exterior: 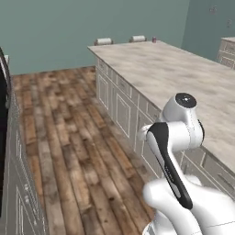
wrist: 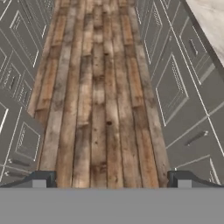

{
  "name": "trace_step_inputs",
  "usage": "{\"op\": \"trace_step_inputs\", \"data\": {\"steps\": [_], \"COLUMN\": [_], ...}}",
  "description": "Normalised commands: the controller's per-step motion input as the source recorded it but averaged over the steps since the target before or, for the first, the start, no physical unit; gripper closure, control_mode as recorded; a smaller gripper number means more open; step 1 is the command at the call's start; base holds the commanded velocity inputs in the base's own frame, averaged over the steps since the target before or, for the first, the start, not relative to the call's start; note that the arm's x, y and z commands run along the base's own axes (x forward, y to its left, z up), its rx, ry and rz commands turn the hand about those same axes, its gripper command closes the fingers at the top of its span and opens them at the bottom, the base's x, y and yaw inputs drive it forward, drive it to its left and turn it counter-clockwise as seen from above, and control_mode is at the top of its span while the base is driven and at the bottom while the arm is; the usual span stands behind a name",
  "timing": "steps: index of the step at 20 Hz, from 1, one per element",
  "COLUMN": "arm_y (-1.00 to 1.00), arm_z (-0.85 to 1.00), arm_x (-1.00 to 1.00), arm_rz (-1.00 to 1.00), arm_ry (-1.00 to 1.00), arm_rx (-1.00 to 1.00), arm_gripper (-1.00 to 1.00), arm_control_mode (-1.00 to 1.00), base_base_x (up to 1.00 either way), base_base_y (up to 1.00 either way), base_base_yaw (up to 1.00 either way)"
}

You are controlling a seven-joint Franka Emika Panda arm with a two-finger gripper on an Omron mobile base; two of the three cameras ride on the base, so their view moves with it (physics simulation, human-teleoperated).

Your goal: Four empty soda cans are scattered around the kitchen. Gather all the cans and cluster them next to the stove for recycling.

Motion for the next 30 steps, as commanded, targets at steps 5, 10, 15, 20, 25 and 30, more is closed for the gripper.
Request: {"op": "trace_step_inputs", "data": {"steps": [5,10,15,20,25,30], "arm_y": [0.0,0.0,0.0,0.0,0.0,0.0], "arm_z": [0.0,0.0,0.0,0.0,0.0,0.0], "arm_x": [0.0,0.0,0.0,0.0,0.0,0.0], "arm_rz": [0.0,0.0,0.0,0.0,0.0,0.0], "arm_ry": [0.0,0.0,0.0,0.0,0.0,0.0], "arm_rx": [0.0,0.0,0.0,0.0,0.0,0.0], "arm_gripper": [-1.0,-1.0,-1.0,-1.0,-1.0,-1.0], "arm_control_mode": [1.0,1.0,1.0,1.0,1.0,1.0], "base_base_x": [0.79,0.77,0.83,0.99,1.0,1.0], "base_base_y": [0.61,0.67,0.69,0.58,0.39,0.41], "base_base_yaw": [-0.17,-0.13,-0.08,-0.03,0.0,0.0]}}
